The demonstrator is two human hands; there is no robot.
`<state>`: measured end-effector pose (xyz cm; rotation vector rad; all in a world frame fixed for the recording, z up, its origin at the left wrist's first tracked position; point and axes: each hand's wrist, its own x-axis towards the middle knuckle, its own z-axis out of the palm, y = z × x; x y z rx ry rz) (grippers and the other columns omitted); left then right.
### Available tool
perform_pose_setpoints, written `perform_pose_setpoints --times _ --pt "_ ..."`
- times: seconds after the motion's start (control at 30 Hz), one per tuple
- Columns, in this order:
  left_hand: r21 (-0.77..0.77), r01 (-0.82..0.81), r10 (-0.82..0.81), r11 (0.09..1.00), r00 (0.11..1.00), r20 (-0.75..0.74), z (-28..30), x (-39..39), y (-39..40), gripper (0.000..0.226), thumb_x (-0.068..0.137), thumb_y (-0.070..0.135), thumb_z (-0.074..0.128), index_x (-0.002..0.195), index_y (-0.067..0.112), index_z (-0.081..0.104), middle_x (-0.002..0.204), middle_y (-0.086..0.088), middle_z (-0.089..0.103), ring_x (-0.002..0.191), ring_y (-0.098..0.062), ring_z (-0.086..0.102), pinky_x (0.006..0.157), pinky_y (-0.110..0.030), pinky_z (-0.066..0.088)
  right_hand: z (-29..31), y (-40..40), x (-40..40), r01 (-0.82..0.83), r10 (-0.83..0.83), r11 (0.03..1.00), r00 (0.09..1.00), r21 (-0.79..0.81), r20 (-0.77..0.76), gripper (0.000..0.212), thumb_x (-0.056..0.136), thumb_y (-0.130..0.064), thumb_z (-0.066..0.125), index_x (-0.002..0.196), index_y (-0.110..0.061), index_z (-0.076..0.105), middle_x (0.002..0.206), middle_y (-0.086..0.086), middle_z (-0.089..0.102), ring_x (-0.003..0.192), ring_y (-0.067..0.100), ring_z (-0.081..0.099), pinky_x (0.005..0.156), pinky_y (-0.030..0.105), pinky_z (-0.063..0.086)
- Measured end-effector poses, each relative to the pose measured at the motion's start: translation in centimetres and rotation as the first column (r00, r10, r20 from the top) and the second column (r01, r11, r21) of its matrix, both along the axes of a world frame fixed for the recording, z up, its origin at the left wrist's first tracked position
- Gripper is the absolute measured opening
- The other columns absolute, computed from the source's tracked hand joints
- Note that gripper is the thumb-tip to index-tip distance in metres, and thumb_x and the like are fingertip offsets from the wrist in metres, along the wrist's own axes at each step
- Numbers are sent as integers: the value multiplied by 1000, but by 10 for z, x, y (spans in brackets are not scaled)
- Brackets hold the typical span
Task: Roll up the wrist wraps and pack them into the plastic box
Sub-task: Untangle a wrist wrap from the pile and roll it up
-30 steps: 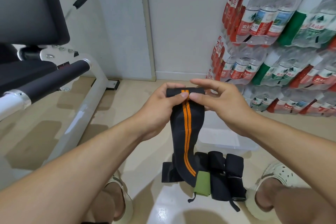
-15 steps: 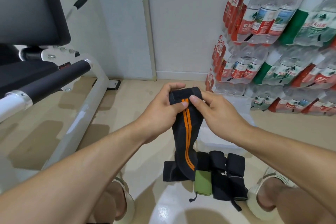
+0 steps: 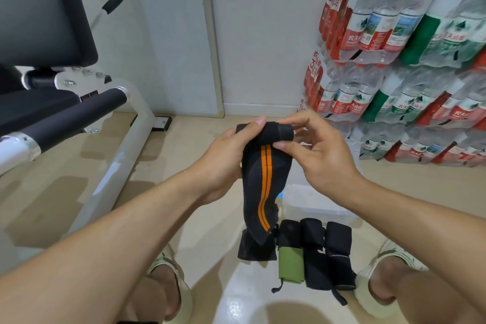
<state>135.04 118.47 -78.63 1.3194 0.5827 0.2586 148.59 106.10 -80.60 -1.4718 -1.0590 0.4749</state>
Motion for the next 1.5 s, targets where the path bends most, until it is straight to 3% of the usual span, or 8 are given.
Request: perform_pose_setpoints --times 0.17,0.27,0.5,0.77,0.87,1.07,1.27,1.5 --pt "-48 -43 45 998 998 34 -2 -1 2 38 101 32 58 124 3 63 112 -15 75 106 -30 72 102 -47 52 0 2 2 -4 4 999 1000 -34 4 37 85 -4 79 103 -35 69 98 -11 70 83 20 65 77 26 55" --pt "-73 -79 82 994 996 45 -4 -2 7 29 97 19 64 122 7 58 96 -11 75 92 -26 72 90 -39 57 4 3 4 -22 19 995 999 -99 -26 32 81 -14 84 108 -28 73 101 -12 72 78 13 65 80 29 57" --pt "18 -43 42 999 997 65 -4 -6 9 38 92 -1 67 124 19 57 94 -5 72 86 -20 73 76 -30 58 5 4 10 -204 126 960 926 -190 -356 45 80 -32 75 122 -20 70 115 11 75 104 24 75 94 42 60" --pt "-81 -124 131 989 987 96 -3 -3 6 50 86 5 74 131 15 54 110 -11 69 93 -24 73 83 -36 60 5 2 8 -109 78 986 969 -124 -236 38 80 -8 81 115 -18 71 106 12 74 93 34 74 85 35 62" --pt "-119 -125 133 985 989 58 -3 -2 6 64 74 24 80 132 13 54 101 -6 75 88 -19 75 79 -33 58 7 1 5 -66 52 992 990 -104 -134 37 78 -6 84 110 -21 73 101 2 75 82 21 71 84 27 60" --pt "108 20 -15 994 999 -43 -1 -5 1 39 93 46 63 121 19 70 108 0 77 102 -15 73 93 -33 51 8 2 2 1 -2 1000 998 -11 -64 39 76 2 84 102 -26 73 96 -6 75 88 10 71 80 23 58" --pt "46 -3 6 999 999 -47 -1 -8 1 38 95 38 65 123 13 61 108 -1 76 97 -16 73 99 -46 54 3 2 7 -30 30 1000 1000 -1 1 45 74 3 86 100 -33 76 102 -5 69 99 21 70 89 33 60" --pt "-49 8 -4 999 998 65 -2 -7 7 21 94 18 68 113 20 59 96 -3 74 88 -20 72 80 -36 56 6 0 11 -162 134 980 965 -113 -225 42 79 -27 77 121 -21 71 109 0 75 100 28 74 85 38 62"
